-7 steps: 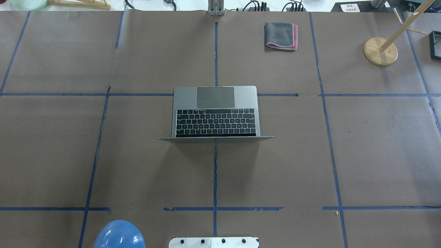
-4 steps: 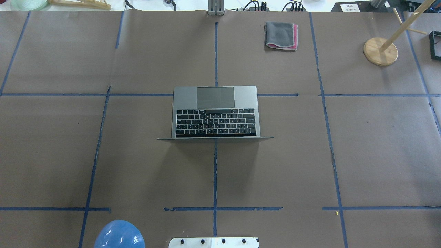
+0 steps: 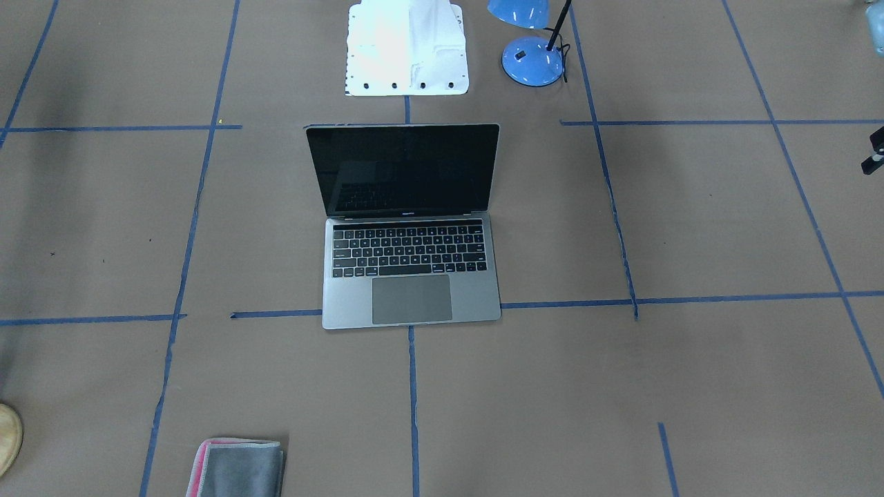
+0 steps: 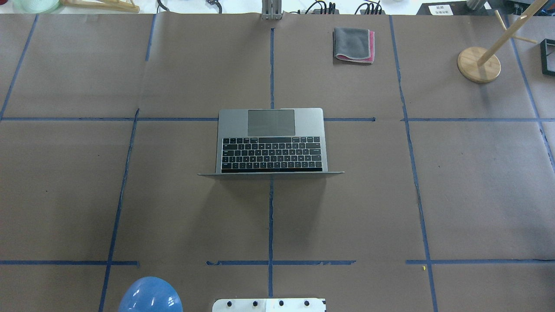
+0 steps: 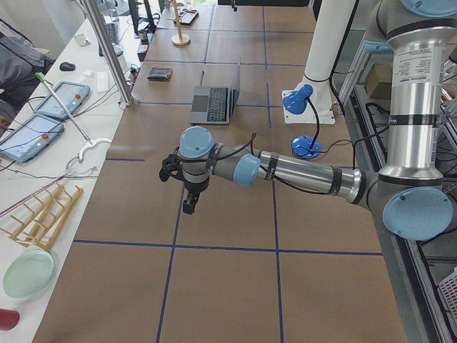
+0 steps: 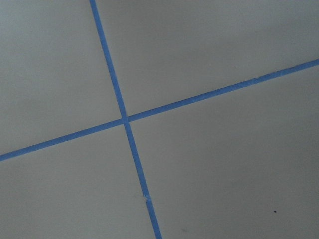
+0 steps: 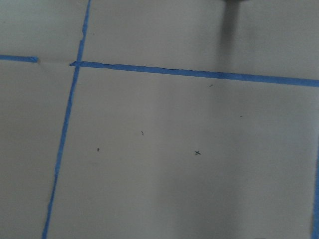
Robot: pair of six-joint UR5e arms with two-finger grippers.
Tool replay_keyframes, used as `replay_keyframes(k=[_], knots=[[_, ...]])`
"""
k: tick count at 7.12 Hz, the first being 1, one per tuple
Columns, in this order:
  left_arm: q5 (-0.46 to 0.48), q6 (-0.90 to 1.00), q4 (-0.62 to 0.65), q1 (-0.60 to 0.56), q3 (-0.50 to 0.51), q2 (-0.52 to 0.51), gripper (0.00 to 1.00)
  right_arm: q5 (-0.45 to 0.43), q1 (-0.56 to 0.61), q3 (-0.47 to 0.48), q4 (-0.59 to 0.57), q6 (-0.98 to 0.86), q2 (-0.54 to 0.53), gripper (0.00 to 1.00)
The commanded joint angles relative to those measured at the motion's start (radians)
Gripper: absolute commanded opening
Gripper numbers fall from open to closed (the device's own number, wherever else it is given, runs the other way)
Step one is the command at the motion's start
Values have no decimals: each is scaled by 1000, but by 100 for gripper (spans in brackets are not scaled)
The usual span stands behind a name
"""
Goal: Close laptop
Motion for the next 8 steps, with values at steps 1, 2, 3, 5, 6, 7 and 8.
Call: replay_keyframes(k=[1,2,3,5,6,7,8], knots=[[10,-256,-294,116,-1,69,100,-22,-127,-2,267,292,-1,98],[11,-412,-418,185,-1,92,100,-58,-193,0,343,367,-1,98],[22,-519,-506,240,-8,100,100,-132,-284,8,442,505,1,98],[86,-750,-706,377,-25,120,100,-317,-491,94,529,749,1,98],[187,-877,-754,493,-62,120,100,-432,-605,154,529,847,2,98],[291,-970,-754,600,-108,120,100,-571,-721,181,529,902,2,98],[377,-1035,-754,683,-136,115,100,-681,-812,183,527,943,33,98]])
